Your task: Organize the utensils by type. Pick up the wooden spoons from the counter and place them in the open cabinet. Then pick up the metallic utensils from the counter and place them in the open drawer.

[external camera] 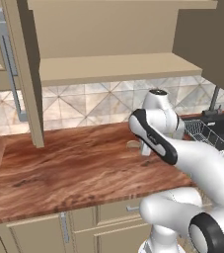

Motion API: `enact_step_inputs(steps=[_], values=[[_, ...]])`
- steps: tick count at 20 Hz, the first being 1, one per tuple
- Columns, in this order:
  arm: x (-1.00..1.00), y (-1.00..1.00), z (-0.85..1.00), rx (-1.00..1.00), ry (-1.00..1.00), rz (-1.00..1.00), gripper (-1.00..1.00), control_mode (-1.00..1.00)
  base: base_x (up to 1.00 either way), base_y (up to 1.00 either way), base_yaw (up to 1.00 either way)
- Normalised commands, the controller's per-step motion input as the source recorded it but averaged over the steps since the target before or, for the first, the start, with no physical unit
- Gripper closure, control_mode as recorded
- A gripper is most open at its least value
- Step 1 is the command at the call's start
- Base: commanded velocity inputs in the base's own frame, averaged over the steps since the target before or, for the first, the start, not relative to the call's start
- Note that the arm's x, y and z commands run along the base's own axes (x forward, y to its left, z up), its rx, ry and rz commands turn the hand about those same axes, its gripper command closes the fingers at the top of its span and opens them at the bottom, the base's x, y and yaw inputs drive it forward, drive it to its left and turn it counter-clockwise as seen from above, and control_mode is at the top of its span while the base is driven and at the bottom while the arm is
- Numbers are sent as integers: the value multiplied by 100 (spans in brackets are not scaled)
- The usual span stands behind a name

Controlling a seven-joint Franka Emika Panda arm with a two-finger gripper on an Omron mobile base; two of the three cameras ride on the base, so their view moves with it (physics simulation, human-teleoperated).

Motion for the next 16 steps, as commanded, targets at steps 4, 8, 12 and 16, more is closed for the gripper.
enact_step_inputs(steps=[4, 8, 12, 16], values=[[-13, 14, 37, -7, -45, 2, 100, -100, 0, 0, 0], [-15, 12, 53, -10, -50, 9, 100, -100, 0, 0, 0], [-7, 1, 74, -2, -34, 8, 100, -100, 0, 0, 0], [-8, 0, 94, 0, -6, 2, 100, -100, 0, 0, 0]])
